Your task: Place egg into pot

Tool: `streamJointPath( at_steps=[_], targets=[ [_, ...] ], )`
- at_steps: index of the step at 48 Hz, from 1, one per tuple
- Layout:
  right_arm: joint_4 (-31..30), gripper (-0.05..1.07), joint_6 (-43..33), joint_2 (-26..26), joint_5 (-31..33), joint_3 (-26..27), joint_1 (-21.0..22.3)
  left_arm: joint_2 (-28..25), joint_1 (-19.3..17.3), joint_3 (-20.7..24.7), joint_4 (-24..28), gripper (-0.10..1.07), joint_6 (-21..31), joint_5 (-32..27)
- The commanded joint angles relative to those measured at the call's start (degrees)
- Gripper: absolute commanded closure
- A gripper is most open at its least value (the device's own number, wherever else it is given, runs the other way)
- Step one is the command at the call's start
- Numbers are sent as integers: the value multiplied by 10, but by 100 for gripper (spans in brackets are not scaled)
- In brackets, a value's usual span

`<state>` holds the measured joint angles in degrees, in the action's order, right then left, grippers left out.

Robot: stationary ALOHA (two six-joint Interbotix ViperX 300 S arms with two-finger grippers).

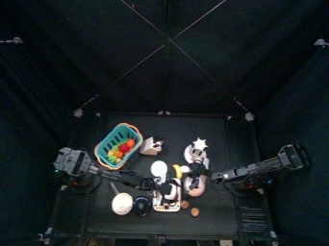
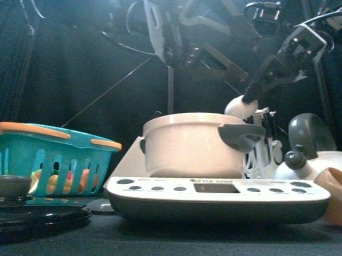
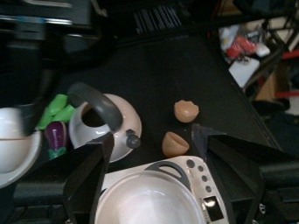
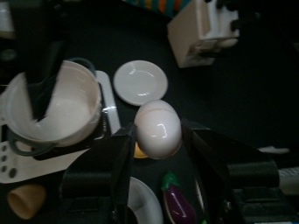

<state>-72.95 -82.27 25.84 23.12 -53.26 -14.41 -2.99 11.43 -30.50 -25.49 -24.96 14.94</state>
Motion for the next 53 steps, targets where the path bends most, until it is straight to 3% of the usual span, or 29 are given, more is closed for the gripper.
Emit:
streamJointPath(
  at_steps=[1, 16, 24, 53],
  targets=[
    [-2, 40, -1, -11, -16, 25, -1, 39, -3, -33, -23, -5, -3, 33],
    [-15, 40, 0, -78, -50, 70, -15, 120, -9, -138, -84, -5, -3, 90],
    [-8, 40, -1, -102, -50, 91, -20, 146, -11, -172, -107, -5, -3, 113],
    [8, 38, -1, -185, -57, 147, -20, 193, -11, -222, -141, -4, -3, 127]
  ],
)
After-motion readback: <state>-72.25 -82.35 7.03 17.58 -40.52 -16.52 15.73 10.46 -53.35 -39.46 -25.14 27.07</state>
